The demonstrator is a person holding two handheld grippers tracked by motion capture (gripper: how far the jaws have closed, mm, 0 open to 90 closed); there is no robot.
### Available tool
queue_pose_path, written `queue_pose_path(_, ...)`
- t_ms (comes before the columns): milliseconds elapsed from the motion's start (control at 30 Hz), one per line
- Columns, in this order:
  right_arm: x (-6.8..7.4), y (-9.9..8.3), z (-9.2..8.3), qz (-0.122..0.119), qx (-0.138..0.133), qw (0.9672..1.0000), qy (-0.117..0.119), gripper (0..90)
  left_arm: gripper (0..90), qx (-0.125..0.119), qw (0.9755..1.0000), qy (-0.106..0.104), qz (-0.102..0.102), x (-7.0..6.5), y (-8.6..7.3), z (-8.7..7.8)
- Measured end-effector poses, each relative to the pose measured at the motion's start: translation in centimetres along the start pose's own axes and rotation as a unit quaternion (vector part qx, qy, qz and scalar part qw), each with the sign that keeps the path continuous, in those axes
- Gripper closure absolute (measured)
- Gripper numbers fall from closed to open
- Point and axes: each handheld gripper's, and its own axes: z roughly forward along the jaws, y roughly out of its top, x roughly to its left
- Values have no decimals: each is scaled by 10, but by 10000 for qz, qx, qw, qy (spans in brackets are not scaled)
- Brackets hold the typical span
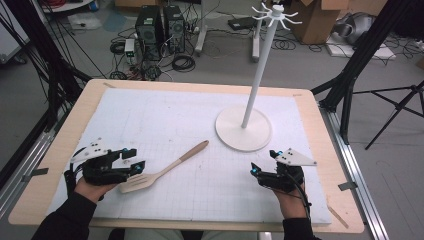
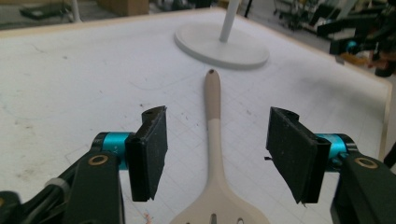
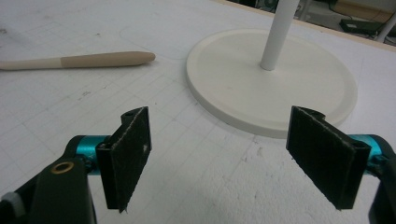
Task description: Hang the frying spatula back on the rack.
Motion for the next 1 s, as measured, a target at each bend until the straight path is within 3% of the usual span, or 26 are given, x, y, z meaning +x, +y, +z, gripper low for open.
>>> queue_pose_path(133, 2, 2, 1, -20, 7, 10000, 34, 207, 417, 304, 9995, -69, 8, 5, 11, 16)
queue_pose_path(167, 3, 2, 1, -56, -7, 10000, 29, 208, 415, 471, 9988, -158, -37, 9, 14, 25)
queue_pose_path(300, 2, 2, -1, -29, -41, 10000, 15, 210, 382, 719, 9966, -394, 66, 9, 15, 39)
queue_pose_path(333, 0, 2, -2, -13, -55, 10000, -17, 210, 380, 940, 9944, -466, 160, 8, 15, 49)
queue_pose_path(367, 0, 2, -2, 3, -58, 10000, -28, 211, 380, 940, 9944, -466, 160, 8, 15, 49)
queue_pose_path(500, -1, 2, -2, 22, -71, 10000, -30, 211, 402, 1412, 9888, -435, 220, 8, 12, 68)
queue_pose_path(533, 0, 2, -3, 15, -65, 10000, -30, 211, 433, 1640, 9853, -434, 219, 8, 10, 77)
queue_pose_path(567, 0, 2, -3, 2, -75, 10000, -24, 212, 449, 1640, 9853, -434, 219, 8, 10, 77)
queue_pose_path(767, -1, 2, -3, 23, -86, 10000, -31, 214, 506, 2106, 9767, -351, 215, 8, 7, 92)
queue_pose_path(800, -1, 2, -3, 10, -92, 10000, -31, 214, 511, 2225, 9741, -341, 217, 8, 7, 95)
queue_pose_path(833, -1, 2, -3, 10, -92, 10000, -31, 214, 517, 2225, 9741, -341, 217, 8, 7, 95)
queue_pose_path(900, -1, 3, -3, 14, -102, 9999, -32, 215, 522, 2319, 9719, -331, 239, 6, 6, 98)
queue_pose_path(933, -1, 3, -3, 20, -104, 9999, -28, 215, 523, 2389, 9701, -327, 260, 5, 6, 100)
queue_pose_path(967, -1, 3, -3, 13, -93, 10000, -33, 215, 524, 2525, 9666, -311, 312, 3, 5, 103)
queue_pose_path(1000, -1, 3, -3, 13, -93, 10000, -33, 215, 527, 2525, 9666, -311, 312, 3, 5, 103)
